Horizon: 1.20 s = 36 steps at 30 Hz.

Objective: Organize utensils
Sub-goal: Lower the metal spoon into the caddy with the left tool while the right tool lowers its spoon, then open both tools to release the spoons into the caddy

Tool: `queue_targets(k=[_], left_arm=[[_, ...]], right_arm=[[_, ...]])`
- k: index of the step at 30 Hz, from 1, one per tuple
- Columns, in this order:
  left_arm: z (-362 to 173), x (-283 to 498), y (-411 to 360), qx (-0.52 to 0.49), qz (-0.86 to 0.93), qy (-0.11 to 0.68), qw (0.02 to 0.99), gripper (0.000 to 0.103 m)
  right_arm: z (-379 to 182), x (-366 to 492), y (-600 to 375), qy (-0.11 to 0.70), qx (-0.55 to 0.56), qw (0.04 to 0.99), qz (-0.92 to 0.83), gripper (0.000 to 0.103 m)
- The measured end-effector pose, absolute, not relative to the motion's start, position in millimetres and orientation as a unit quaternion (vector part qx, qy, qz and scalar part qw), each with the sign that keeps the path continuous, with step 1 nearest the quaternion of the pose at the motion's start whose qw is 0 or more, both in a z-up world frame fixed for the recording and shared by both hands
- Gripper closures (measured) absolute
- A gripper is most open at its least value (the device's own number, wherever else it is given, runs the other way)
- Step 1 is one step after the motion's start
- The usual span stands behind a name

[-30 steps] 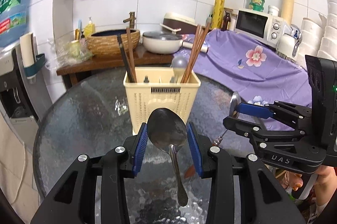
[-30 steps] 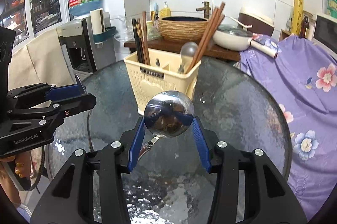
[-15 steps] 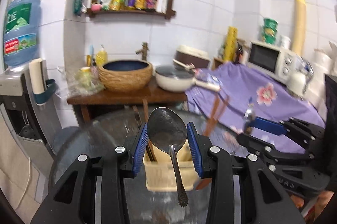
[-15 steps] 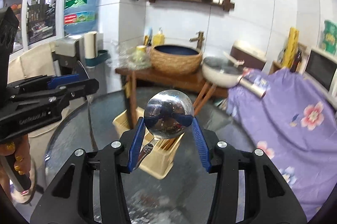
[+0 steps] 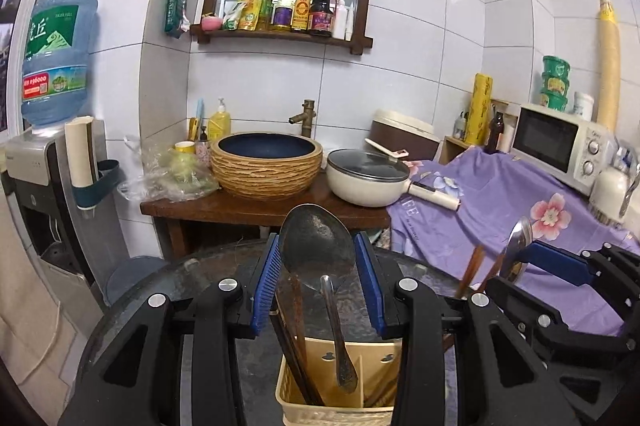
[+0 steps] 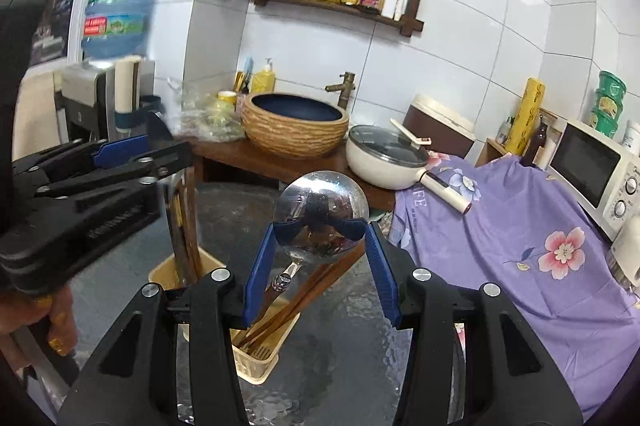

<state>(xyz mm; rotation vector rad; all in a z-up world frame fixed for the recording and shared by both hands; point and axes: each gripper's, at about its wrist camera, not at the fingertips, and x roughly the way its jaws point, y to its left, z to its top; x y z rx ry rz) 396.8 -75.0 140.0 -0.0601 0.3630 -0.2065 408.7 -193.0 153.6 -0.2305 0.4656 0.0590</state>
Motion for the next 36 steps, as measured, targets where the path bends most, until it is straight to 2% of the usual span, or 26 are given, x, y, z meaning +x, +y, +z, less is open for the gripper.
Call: queue_targets(k=[5, 15, 28, 33, 36], left_arm=[[113.6, 404.0, -75.6, -0.028, -0.103, 0.192, 0.976, 0.066], [75.1, 402.8, -76.8, -0.004, -0.109, 0.211, 0.971, 0.066], [51.4, 406.2, -82.9, 0.051, -0.148, 0.217, 0.964, 0.066], [52.4, 400.1, -86.6, 0.065, -0.163, 0.208, 0.962, 0.048], [58.3, 394.4, -85.1, 0.057, -0.155, 0.198, 0.966, 0.044]], right_arm=[[124.8, 408.3, -181.3, 0.227, -0.149, 0.962, 0.028, 0.056], [82.8, 407.8, -178.1, 0.241, -0.142, 0.959, 0.046, 0.056], [52.3, 409.4, -179.8, 0.247, -0.141, 0.956, 0.07, 0.056], [50.7, 408.0, -182.8, 0.238, -0.142, 0.958, 0.076, 0.056], [53.1, 406.2, -183.9, 0.231, -0.142, 0.96, 0.076, 0.055]])
